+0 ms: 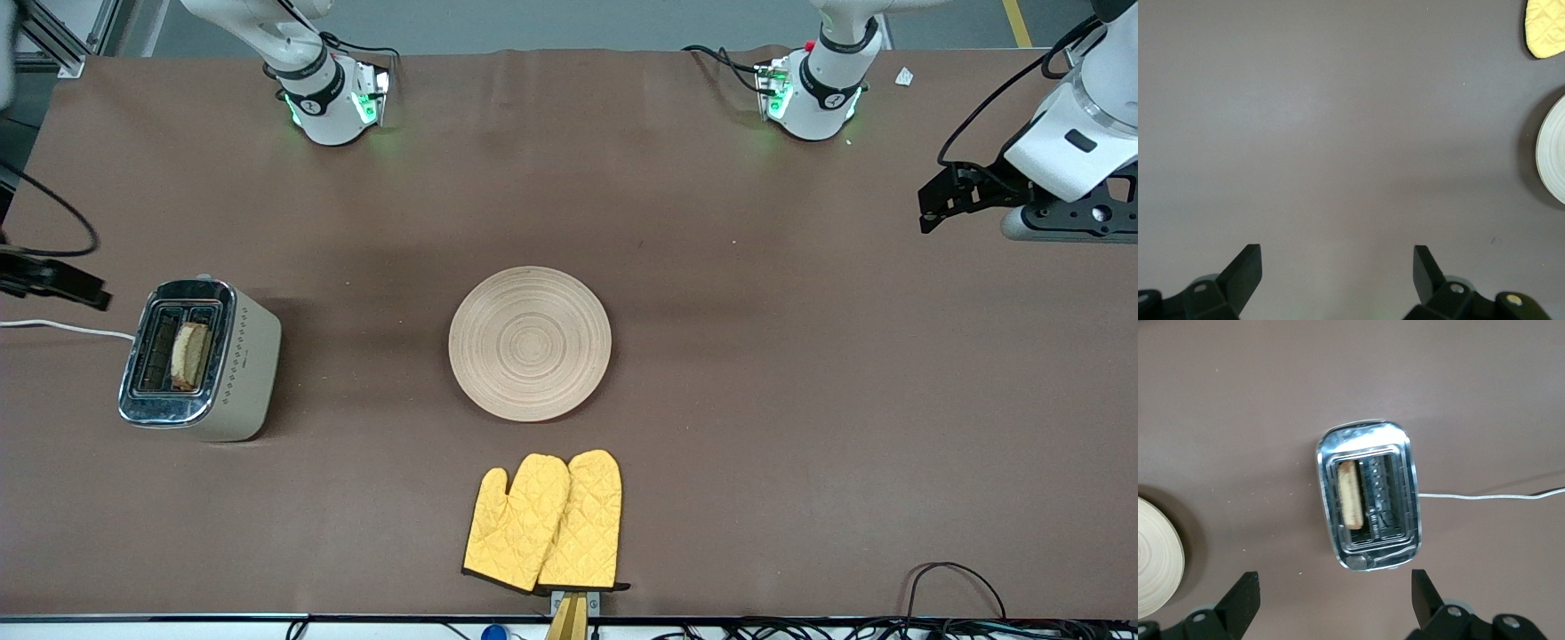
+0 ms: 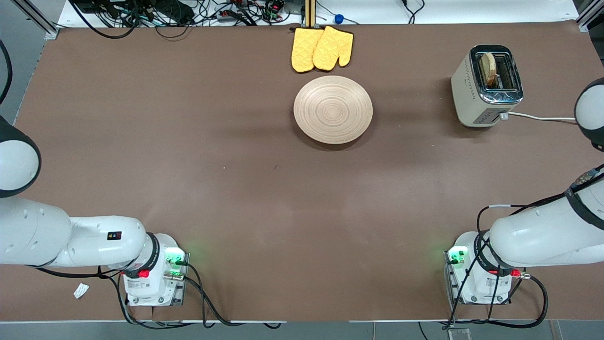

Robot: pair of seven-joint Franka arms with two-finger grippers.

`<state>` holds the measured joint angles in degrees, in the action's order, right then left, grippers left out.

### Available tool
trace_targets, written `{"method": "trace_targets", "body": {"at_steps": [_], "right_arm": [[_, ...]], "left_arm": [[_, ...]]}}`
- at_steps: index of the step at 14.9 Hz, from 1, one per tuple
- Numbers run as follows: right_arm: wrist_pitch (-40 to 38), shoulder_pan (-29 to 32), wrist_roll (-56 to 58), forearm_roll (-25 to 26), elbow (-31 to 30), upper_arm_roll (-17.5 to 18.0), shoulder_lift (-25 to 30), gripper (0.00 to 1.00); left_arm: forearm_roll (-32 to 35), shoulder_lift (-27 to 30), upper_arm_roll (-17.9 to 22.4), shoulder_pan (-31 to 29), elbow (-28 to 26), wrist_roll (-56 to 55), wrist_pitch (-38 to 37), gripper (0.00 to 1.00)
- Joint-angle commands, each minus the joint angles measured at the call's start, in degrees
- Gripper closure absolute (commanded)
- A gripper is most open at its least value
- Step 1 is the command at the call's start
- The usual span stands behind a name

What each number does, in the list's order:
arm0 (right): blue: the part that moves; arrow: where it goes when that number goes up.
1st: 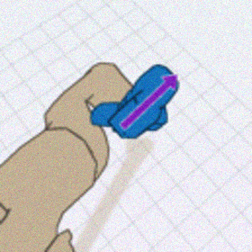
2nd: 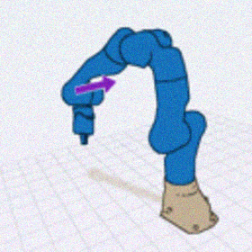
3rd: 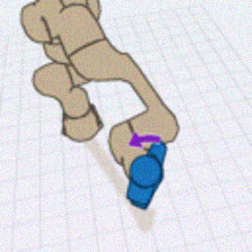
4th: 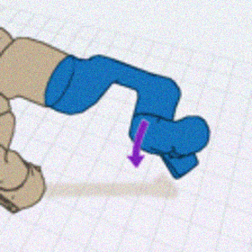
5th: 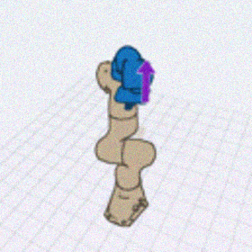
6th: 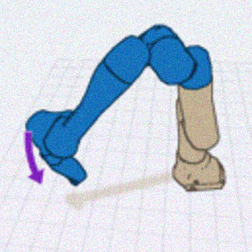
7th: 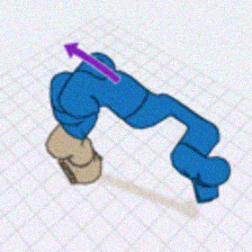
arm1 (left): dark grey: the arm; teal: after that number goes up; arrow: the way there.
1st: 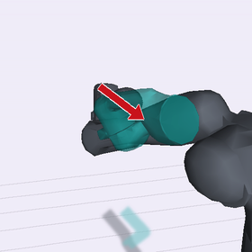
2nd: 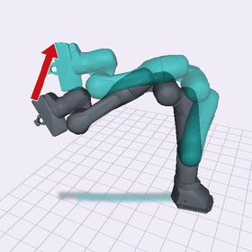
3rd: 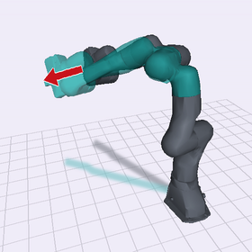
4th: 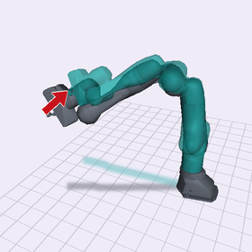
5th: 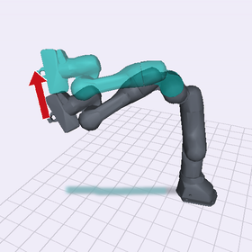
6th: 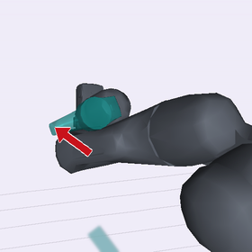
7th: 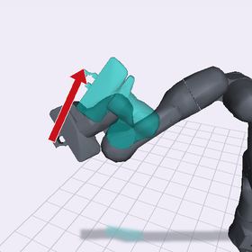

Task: Move plate and put bread in toaster

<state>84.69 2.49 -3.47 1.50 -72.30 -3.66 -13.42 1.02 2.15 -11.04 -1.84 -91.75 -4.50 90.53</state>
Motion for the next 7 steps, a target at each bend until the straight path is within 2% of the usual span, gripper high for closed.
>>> {"method": "trace_targets", "body": {"at_steps": [1, 3, 5, 7], "right_arm": [[-2.9, 1.5, 1.6, -1.8, 0.1, 1.2, 4.4, 0.0], [-5.8, 1.1, 1.6, -2.0, -1.3, 1.5, 7.2, 0.0], [-3.3, -0.2, 1.7, -2.3, -4.4, 1.5, 8.1, 0.0], [-1.6, -1.8, 1.7, -1.9, -4.7, 1.4, 8.1, 0.0]], "left_arm": [[0.0, -1.6, -0.1, -0.4, 2.7, 0.7, 0.2, 0.0], [-0.1, -2.7, -0.1, -0.4, 4.1, 0.8, 0.0, 0.0], [0.4, -3.1, -0.1, -0.3, 4.7, 0.7, -0.3, 0.0], [0.4, -3.0, 0.0, -0.4, 4.8, 0.8, -0.3, 0.0]]}}
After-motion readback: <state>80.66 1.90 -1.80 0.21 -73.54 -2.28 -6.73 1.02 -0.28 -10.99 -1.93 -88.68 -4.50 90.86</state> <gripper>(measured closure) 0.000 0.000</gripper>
